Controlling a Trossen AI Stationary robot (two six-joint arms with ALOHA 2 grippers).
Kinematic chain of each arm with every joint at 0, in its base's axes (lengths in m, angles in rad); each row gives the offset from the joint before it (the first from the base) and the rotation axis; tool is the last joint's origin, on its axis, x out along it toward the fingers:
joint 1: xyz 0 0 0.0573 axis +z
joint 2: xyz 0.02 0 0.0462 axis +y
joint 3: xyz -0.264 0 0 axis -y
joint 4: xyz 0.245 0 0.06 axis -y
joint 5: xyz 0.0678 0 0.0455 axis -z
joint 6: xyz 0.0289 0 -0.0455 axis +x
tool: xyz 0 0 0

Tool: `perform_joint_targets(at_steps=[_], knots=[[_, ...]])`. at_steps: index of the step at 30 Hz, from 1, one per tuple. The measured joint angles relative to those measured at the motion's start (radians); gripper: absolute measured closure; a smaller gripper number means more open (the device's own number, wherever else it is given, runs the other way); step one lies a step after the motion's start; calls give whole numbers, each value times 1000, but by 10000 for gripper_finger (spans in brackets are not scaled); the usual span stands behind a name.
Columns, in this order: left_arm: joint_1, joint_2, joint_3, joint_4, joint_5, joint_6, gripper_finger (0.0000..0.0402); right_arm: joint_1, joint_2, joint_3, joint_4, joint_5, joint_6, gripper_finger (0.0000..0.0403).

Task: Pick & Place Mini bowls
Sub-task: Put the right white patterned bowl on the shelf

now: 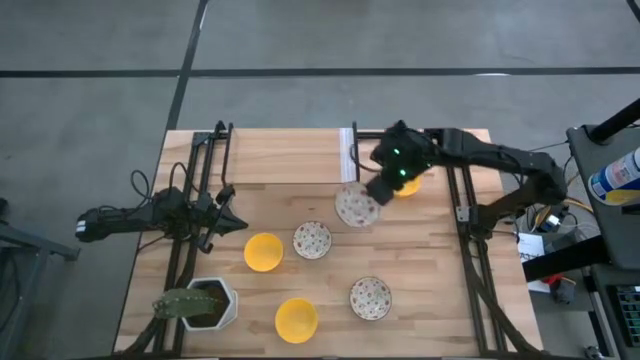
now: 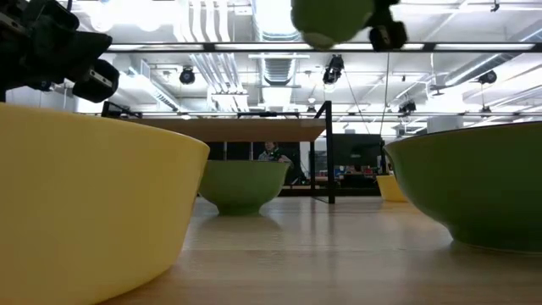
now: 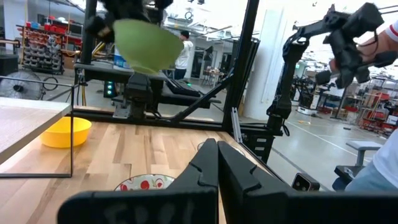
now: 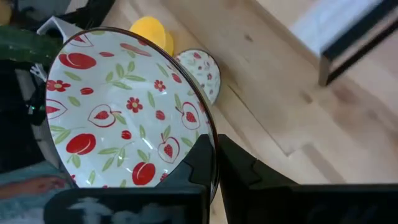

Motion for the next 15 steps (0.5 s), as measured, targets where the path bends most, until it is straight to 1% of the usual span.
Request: perform_joint_targets(at_steps=[7, 12, 15], knots=[[0, 5, 0, -1, 0, 0, 402, -113, 232, 315, -175, -3, -162, 392], [0, 5, 0, -1, 0, 0, 402, -214, 389, 493, -266, -5, -262, 392], [0, 5, 0, 0, 0, 0, 402, -268, 473, 578, -278, -4, -302, 391]])
